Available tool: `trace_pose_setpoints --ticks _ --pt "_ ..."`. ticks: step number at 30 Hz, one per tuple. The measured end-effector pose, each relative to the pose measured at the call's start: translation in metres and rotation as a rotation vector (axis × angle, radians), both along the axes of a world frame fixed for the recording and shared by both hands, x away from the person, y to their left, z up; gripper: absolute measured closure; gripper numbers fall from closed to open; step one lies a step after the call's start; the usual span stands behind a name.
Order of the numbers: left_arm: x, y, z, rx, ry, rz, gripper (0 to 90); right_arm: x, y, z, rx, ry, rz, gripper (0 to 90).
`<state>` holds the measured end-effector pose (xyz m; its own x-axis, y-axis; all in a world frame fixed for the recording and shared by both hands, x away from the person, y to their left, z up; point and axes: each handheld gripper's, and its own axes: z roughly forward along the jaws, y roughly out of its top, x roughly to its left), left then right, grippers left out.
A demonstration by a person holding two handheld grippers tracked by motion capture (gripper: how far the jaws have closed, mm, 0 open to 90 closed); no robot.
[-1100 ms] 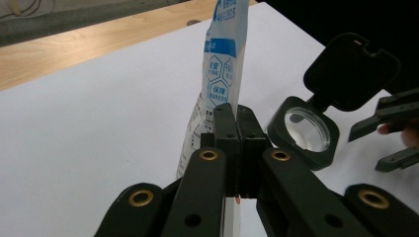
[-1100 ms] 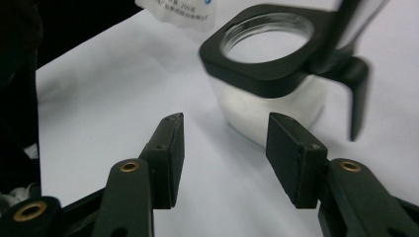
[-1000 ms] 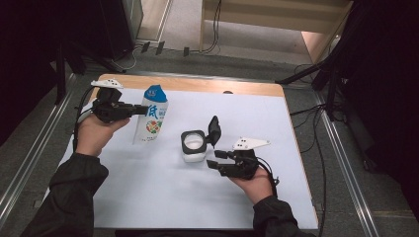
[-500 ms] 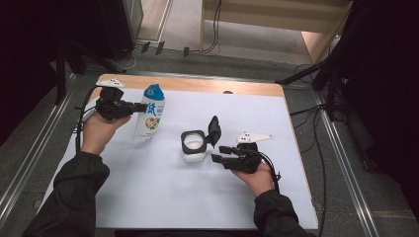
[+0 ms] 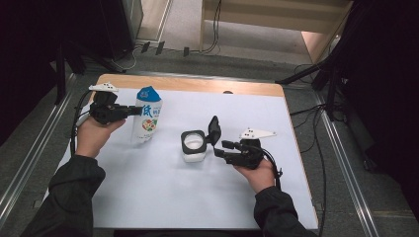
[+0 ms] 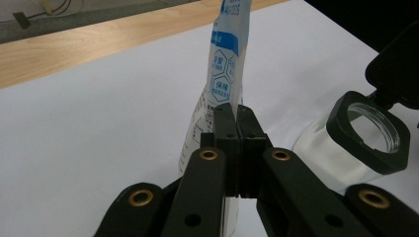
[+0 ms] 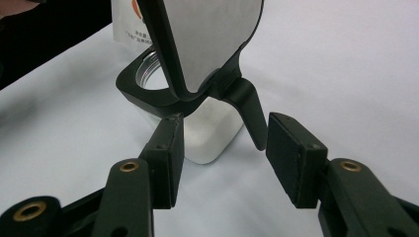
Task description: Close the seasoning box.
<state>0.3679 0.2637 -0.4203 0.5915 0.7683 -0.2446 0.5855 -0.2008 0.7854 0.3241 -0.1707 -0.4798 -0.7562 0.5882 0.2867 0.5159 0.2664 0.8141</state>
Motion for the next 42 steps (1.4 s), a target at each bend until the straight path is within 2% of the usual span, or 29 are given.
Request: trace_pose_setpoints --ticks 10,21,29,33,42 --pt "-0.015 0.008 -0.002 0.019 -0.002 0.006 90.0 0.009 0.0 0.004 -0.014 -0.018 -0.009 51.6" --pt "-0.031 0.015 -0.007 0.024 0.015 0.015 90.0 0.017 -0.009 0.009 0.007 -0.03 -0.048 53.0" --pt "-0.046 0.015 -0.011 0.038 0.022 0.004 89.7 0.021 -0.007 0.013 0.016 -0.046 -0.058 55.0" --pt "-0.051 0.017 -0.016 0.037 0.025 0.021 88.6 0.022 -0.007 0.013 0.022 -0.037 -0.068 55.6" --pt "-0.053 0.017 -0.021 0.04 0.019 0.019 82.1 0.023 -0.003 0.015 0.027 -0.041 -0.057 58.7"
